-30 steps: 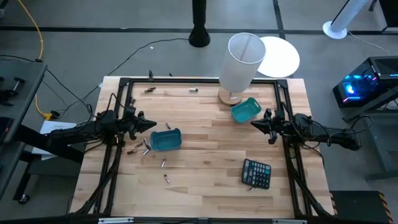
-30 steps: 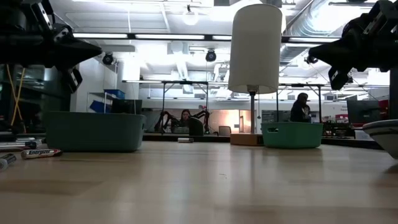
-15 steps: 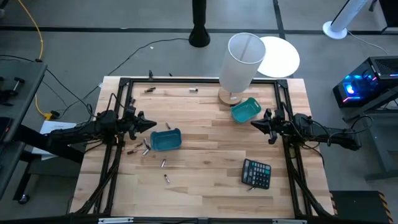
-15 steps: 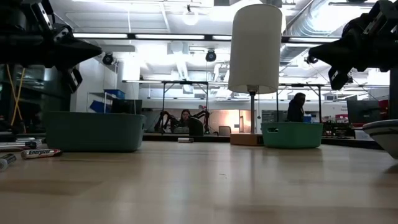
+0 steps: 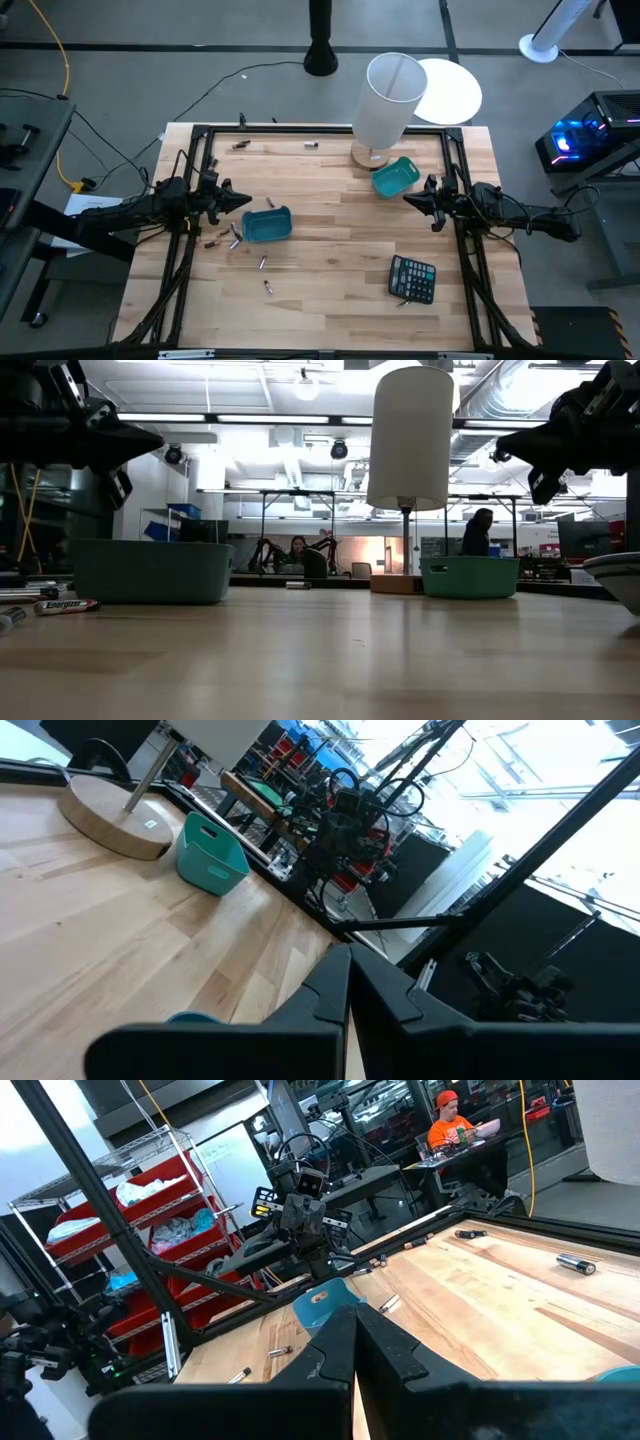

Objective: Sort batteries

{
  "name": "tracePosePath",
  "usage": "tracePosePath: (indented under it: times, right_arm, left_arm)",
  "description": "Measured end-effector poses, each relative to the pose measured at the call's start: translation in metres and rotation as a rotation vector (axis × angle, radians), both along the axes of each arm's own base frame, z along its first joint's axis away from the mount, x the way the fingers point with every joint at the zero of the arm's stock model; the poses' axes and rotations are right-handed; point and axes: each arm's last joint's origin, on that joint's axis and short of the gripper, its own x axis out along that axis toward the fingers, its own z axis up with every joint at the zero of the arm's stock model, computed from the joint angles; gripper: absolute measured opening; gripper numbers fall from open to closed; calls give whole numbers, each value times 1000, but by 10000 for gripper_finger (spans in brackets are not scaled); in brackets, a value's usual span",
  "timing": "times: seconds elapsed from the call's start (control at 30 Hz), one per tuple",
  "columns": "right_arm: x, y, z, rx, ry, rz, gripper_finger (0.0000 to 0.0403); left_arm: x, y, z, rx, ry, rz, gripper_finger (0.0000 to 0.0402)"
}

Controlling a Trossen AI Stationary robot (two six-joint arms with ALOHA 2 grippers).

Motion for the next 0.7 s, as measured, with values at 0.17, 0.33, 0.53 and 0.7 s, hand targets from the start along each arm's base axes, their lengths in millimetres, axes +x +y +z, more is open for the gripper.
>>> tracePosePath:
  times: [0.17,0.33,0.53,0.7]
  right_arm:
    - [0,0,0,0,0,0,0]
    - [0,0,0,0,0,0,0]
    - [0,0,0,-1,-3,-7,0]
    - [-4,-6,18,108,-212,-188,0]
  left_arm:
    - [0,0,0,0,0,0,1]
    - [0,0,0,0,1,0,1]
    - [0,0,0,0,1,0,1]
    - [0,0,0,0,0,0,1]
